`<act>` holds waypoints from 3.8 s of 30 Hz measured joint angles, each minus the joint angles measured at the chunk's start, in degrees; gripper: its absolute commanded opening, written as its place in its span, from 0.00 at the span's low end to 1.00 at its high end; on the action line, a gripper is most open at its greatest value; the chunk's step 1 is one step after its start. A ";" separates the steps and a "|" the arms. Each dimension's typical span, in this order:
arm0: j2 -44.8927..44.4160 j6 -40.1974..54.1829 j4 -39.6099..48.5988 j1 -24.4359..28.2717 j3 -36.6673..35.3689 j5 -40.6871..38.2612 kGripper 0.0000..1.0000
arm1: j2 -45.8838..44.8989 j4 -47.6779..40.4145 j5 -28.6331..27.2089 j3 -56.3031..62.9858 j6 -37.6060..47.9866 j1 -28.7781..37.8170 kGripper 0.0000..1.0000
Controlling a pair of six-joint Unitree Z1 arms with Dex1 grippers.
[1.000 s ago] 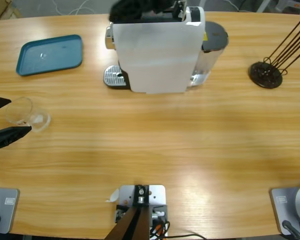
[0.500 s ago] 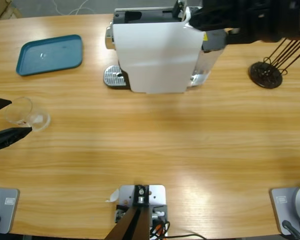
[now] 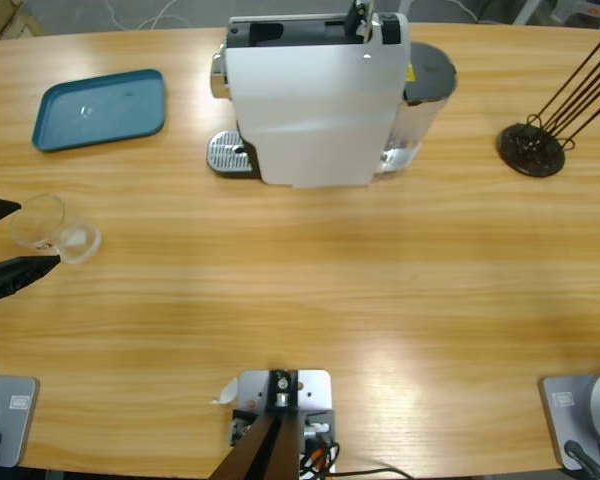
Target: Pour coffee
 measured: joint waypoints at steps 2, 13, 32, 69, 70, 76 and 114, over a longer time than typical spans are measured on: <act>-0.07 0.00 0.00 0.00 0.01 0.00 0.96 | 1.81 -0.67 0.00 -0.28 0.41 1.16 0.00; -0.20 0.00 0.00 0.00 0.31 0.00 0.94 | 5.13 -2.71 -0.15 -2.80 3.48 7.98 0.00; -2.70 0.00 0.00 0.00 0.35 -0.09 0.95 | 15.40 -11.01 6.41 -0.83 6.74 9.45 0.00; 1.95 -5.68 7.48 6.53 -10.57 11.34 1.00 | -8.00 -0.47 11.27 10.48 -10.74 9.62 1.00; 3.05 -7.46 8.09 6.55 -10.57 11.58 1.00 | -10.12 -0.11 10.99 12.74 -10.75 9.62 1.00; 11.55 -18.35 9.29 5.28 -10.36 14.39 0.99 | -19.77 1.79 10.44 25.66 -9.59 9.64 1.00; 25.84 -35.95 5.47 -6.68 -2.46 26.47 1.00 | -23.90 -3.96 10.03 41.32 -4.37 9.79 1.00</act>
